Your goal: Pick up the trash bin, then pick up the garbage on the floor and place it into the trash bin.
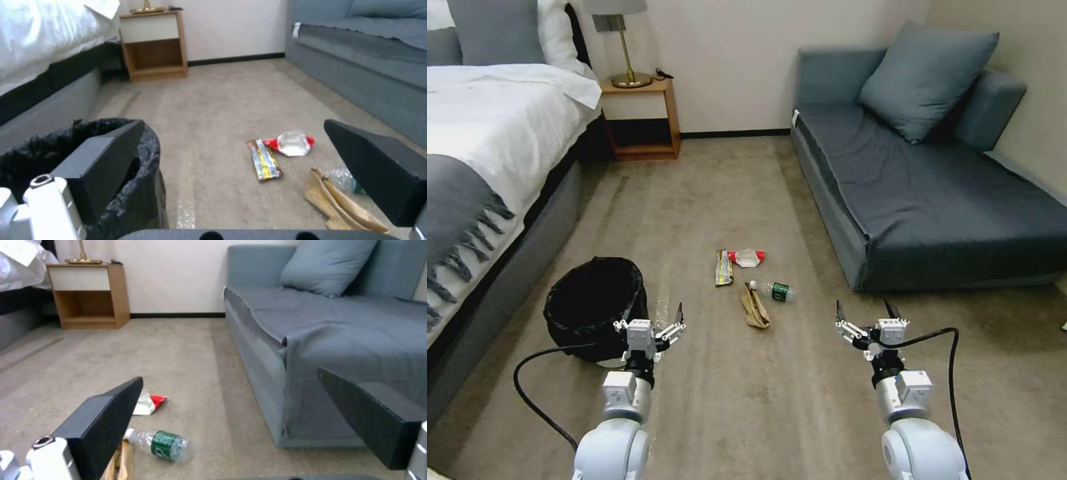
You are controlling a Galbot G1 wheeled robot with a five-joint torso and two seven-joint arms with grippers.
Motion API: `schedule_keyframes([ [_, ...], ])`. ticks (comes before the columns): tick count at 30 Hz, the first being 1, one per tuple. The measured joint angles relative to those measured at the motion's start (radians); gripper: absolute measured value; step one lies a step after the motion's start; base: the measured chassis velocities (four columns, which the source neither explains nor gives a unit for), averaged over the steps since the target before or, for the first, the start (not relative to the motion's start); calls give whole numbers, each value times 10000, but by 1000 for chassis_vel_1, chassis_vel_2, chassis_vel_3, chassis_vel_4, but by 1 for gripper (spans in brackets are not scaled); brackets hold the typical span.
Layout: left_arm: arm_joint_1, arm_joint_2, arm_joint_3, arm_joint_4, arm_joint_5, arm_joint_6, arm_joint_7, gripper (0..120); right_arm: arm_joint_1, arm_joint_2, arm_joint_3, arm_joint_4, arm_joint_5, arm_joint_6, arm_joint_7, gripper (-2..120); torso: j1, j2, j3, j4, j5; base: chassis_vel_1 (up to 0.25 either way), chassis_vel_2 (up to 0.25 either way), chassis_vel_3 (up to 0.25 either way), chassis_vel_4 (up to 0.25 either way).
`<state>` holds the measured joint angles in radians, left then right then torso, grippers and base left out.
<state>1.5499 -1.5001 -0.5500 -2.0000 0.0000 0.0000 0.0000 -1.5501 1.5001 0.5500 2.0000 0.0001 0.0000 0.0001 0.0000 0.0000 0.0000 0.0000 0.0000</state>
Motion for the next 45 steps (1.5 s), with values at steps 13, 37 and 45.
schedule_keyframes([
  [13, 0, 0, 0, 0, 0, 0, 0, 100, 0, 0, 0, 0, 0, 0, 0, 100, 0, 0, 0, 0, 0, 0, 0, 0, 0],
  [37, 0, 0, 0, 0, 0, 0, 0, 100, 0, 0, 0, 0, 0, 0, 0, 100, 0, 0, 0, 0, 0, 0, 0, 0, 0],
  [45, 537, -162, -667, -518, 28, -1160, -663, 100, -494, 285, -601, 1098, -68, 1335, 191, 100, 0, 0, 0, 0, -2, 0, 0, 0, 0],
])
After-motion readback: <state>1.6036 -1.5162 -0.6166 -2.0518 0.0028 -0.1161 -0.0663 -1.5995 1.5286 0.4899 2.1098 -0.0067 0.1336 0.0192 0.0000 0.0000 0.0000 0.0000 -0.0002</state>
